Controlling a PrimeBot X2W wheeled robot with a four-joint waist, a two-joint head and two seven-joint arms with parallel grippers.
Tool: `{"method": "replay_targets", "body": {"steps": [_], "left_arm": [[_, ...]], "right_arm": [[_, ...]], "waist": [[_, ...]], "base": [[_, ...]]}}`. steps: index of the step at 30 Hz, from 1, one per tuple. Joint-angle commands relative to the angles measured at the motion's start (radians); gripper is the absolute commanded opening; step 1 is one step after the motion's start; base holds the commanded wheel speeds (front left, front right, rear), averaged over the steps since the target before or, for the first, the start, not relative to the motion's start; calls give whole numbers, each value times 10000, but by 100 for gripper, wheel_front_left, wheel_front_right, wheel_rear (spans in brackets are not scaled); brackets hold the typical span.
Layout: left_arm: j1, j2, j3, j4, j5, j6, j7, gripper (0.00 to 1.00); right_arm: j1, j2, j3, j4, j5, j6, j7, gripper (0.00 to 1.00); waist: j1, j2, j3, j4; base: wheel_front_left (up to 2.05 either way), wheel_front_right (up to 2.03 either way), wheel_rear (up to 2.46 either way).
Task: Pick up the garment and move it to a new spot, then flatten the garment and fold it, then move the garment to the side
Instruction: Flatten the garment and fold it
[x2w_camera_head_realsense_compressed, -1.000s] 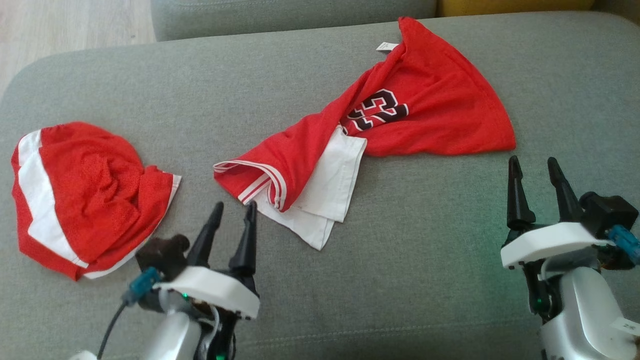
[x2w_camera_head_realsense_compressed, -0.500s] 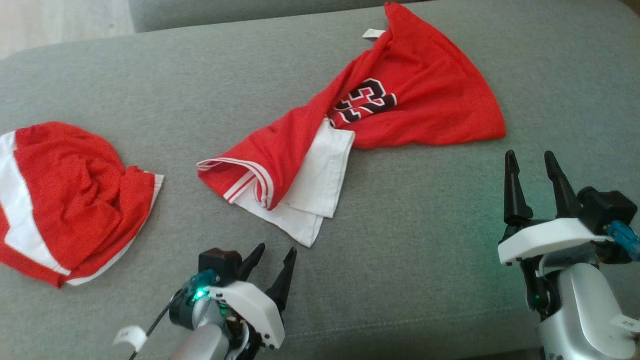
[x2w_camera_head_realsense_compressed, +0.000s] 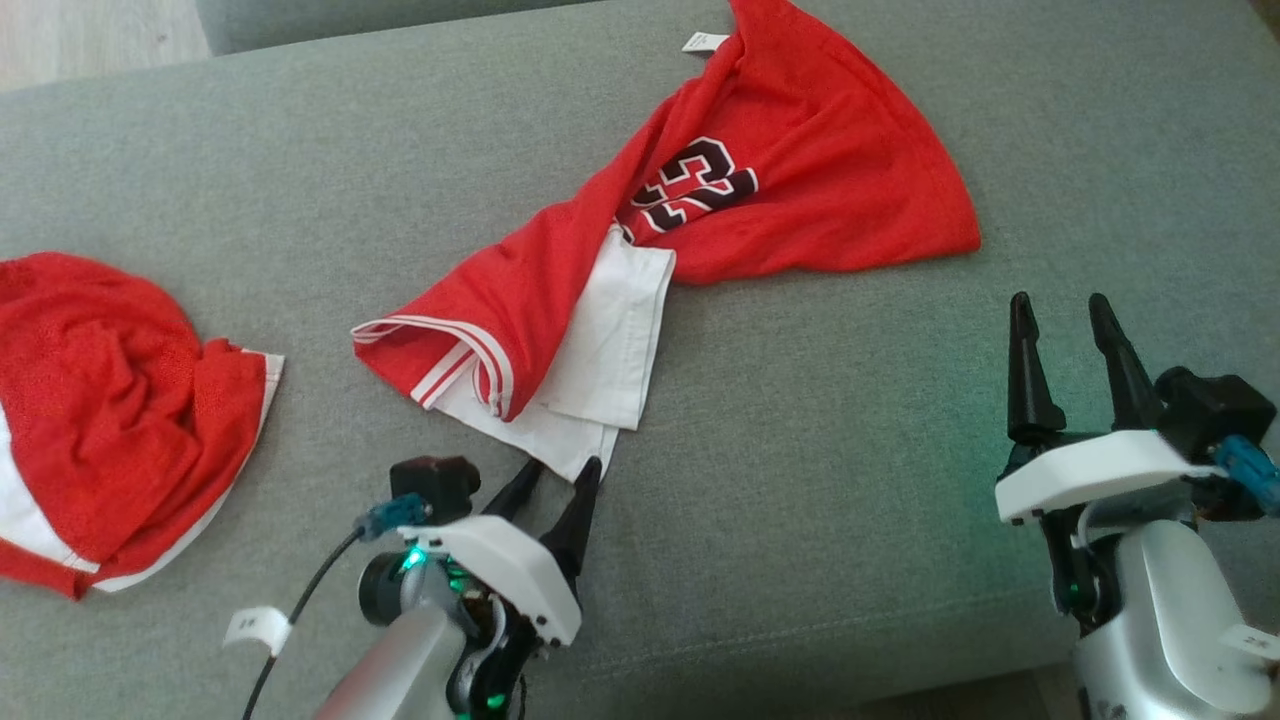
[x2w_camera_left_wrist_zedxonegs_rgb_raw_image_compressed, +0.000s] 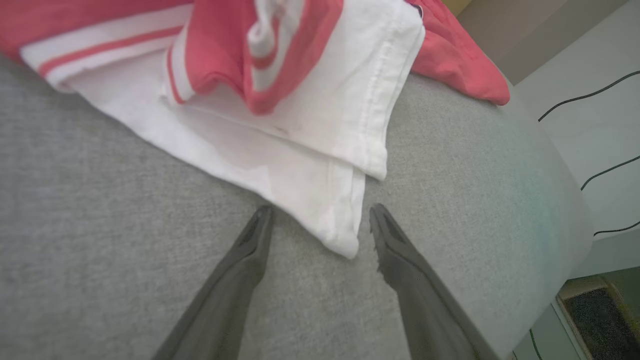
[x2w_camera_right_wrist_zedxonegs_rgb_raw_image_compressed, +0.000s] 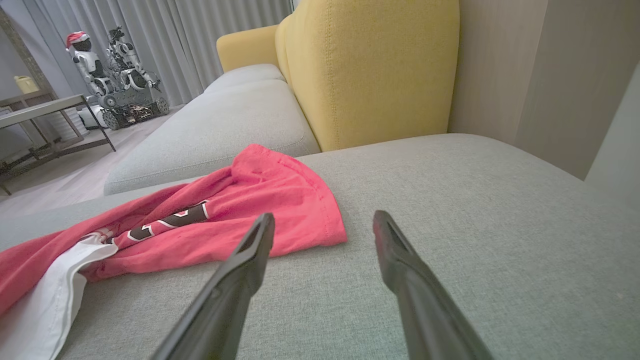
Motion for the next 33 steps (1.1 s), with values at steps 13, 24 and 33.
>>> {"method": "replay_targets", "body": {"steps": [13, 24, 33], "left_arm": [[-919, -4, -345, 421, -632, 224, -487, 0], [-725, 428, 622, -743, -455, 482, -1349, 0], [-570, 555, 954, -1657, -173, 605, -1389, 0]], "right_arm": [[-640, -10, 167, -146, -121, -7, -20, 100], [-1879, -10, -782, 1642, 380, -7, 372, 100], [-3533, -10, -2309, 3719, -672, -7, 776, 100]], "waist": [[0, 0, 72, 126], [0, 0, 150, 1062], [0, 0, 614, 1601]], "base": [[0, 0, 0], [0, 0, 0], [0, 0, 0]]}}
